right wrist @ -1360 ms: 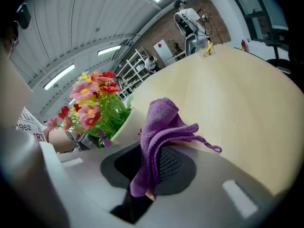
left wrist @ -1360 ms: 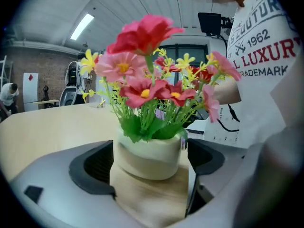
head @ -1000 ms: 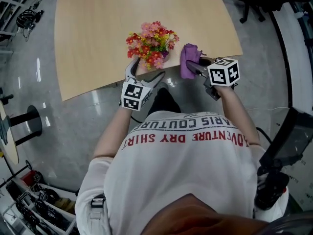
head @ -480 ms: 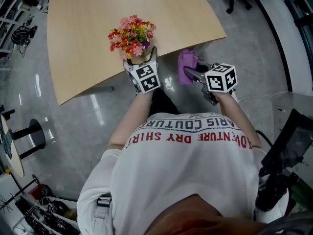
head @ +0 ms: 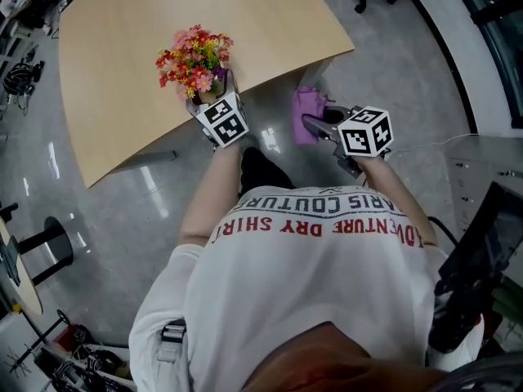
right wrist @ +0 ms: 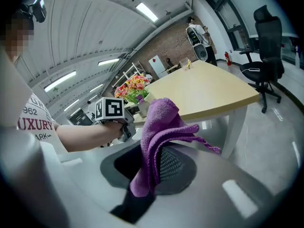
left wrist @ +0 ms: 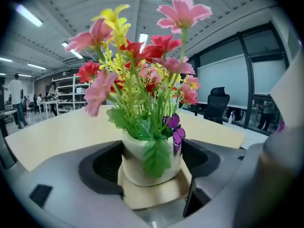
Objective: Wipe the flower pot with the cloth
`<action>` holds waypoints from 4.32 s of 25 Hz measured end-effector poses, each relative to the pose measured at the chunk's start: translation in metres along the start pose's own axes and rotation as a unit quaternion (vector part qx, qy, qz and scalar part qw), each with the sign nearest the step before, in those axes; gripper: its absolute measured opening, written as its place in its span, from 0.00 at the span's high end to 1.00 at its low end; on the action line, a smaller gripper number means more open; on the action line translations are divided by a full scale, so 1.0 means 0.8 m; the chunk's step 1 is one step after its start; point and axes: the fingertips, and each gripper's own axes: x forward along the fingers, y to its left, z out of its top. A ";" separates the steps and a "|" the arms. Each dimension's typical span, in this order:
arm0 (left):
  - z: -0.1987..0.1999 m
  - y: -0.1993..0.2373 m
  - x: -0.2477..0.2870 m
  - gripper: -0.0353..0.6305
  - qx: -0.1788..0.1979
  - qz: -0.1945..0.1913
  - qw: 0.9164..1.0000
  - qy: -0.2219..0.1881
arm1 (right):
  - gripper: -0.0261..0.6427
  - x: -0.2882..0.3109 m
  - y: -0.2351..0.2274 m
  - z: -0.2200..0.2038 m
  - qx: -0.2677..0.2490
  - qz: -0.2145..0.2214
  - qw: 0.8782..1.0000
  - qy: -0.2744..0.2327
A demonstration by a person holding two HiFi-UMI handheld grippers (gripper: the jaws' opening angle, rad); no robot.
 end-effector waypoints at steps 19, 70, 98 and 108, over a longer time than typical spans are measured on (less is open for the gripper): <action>0.011 -0.002 -0.037 0.35 0.095 -0.263 0.960 0.003 | 0.89 0.069 0.035 0.115 -0.013 0.065 0.997 -0.043; 0.007 0.025 -0.025 0.34 0.067 -0.217 0.974 -0.011 | 0.89 0.130 -0.033 0.121 -0.005 0.008 1.000 -0.010; -0.013 0.007 -0.017 0.36 0.058 -0.035 0.996 0.049 | 0.89 0.015 -0.011 0.042 0.002 -0.014 1.000 -0.003; 0.008 0.017 -0.029 0.37 0.117 -0.158 0.979 0.047 | 0.89 0.054 0.013 0.104 -0.001 0.013 1.000 -0.013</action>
